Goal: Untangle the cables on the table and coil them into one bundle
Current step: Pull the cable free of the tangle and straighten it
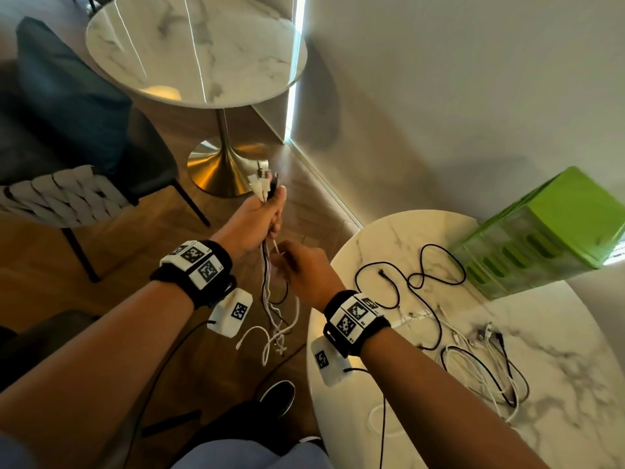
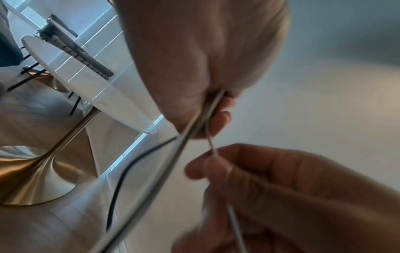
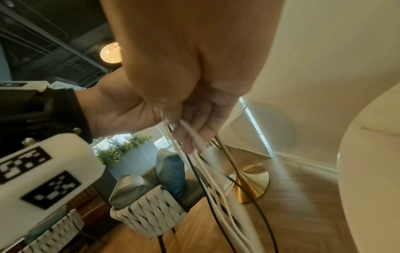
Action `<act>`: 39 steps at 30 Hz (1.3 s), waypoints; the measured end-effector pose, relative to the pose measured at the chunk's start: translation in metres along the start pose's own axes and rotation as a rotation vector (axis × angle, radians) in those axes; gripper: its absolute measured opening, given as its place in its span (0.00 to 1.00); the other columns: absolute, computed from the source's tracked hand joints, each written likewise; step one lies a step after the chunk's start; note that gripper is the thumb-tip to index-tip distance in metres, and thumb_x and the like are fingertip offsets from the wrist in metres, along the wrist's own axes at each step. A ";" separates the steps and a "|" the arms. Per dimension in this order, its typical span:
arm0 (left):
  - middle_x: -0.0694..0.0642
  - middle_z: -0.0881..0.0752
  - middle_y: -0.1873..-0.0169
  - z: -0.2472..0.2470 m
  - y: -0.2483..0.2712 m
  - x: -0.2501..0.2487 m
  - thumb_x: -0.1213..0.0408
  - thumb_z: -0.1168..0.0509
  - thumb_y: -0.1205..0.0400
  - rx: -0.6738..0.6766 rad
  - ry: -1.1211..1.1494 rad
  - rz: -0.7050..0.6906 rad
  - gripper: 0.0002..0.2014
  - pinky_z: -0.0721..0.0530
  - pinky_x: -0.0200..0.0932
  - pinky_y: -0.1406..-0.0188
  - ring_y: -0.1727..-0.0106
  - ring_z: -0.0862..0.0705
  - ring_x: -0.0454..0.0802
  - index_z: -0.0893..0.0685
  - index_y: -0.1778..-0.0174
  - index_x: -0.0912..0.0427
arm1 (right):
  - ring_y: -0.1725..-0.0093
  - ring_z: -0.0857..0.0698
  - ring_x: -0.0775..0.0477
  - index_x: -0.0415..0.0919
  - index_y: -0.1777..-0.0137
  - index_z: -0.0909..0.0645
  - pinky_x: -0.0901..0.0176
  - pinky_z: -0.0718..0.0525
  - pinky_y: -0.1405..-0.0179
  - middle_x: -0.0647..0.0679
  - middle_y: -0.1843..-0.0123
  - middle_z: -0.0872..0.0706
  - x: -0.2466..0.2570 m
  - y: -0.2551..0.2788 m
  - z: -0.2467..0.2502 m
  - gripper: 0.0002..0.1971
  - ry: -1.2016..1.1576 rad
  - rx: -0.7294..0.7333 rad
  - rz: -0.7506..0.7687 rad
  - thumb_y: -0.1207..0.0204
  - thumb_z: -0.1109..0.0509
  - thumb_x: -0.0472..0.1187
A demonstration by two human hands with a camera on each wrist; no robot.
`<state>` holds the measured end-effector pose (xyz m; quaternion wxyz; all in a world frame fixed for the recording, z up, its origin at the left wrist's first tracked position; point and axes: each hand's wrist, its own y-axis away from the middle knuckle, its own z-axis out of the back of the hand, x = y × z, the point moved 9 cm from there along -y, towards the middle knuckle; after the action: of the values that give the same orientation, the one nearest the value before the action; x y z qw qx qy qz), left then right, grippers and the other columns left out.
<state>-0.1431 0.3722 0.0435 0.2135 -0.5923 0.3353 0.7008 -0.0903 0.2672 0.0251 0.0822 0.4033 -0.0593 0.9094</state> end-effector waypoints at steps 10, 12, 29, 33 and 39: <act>0.46 0.33 0.77 0.017 -0.020 -0.005 0.44 0.47 0.08 -0.111 0.157 0.014 0.22 0.36 0.41 0.73 0.76 0.36 0.44 0.29 0.66 0.52 | 0.35 0.15 0.36 0.37 0.34 0.18 0.55 0.19 0.44 0.37 0.33 0.14 -0.087 0.035 -0.011 0.15 0.193 0.312 -0.535 0.14 0.33 0.46; 0.47 0.28 0.75 0.005 -0.018 -0.012 0.44 0.46 0.09 0.014 0.155 0.010 0.22 0.28 0.43 0.67 0.72 0.28 0.46 0.27 0.64 0.54 | 0.16 0.35 0.29 0.36 0.17 0.35 0.45 0.26 0.23 0.30 0.13 0.41 -0.101 0.055 -0.016 0.40 0.264 0.456 -0.755 0.21 0.25 0.56; 0.52 0.12 0.53 -0.049 -0.020 -0.041 0.61 0.24 0.18 0.162 -0.020 -0.065 0.26 0.15 0.41 0.46 0.50 0.11 0.45 0.28 0.29 0.60 | 0.59 0.20 0.45 0.58 0.24 0.31 0.40 0.17 0.57 0.44 0.52 0.17 0.012 0.006 0.039 0.16 -0.618 -0.143 -0.147 0.10 0.46 0.48; 0.50 0.19 0.56 -0.071 -0.005 -0.076 0.67 0.28 0.16 0.139 -0.388 -0.466 0.08 0.19 0.41 0.43 0.50 0.18 0.48 0.23 0.48 0.59 | 0.64 0.21 0.63 0.46 0.38 0.24 0.61 0.20 0.59 0.53 0.58 0.18 -0.001 0.005 0.039 0.09 -0.487 -0.005 -0.260 0.08 0.46 0.40; 0.57 0.17 0.42 -0.095 -0.009 -0.061 0.66 0.26 0.19 0.365 0.088 -0.273 0.30 0.15 0.41 0.46 0.42 0.13 0.44 0.34 0.26 0.59 | 0.49 0.13 0.44 0.44 0.37 0.19 0.45 0.14 0.47 0.47 0.48 0.12 -0.020 0.015 0.060 0.19 -0.625 -0.055 -0.396 0.09 0.47 0.54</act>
<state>-0.0586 0.3156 0.0941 0.3951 -0.6139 0.3822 0.5666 -0.0366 0.2402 0.0500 0.2452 0.6631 -0.0266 0.7068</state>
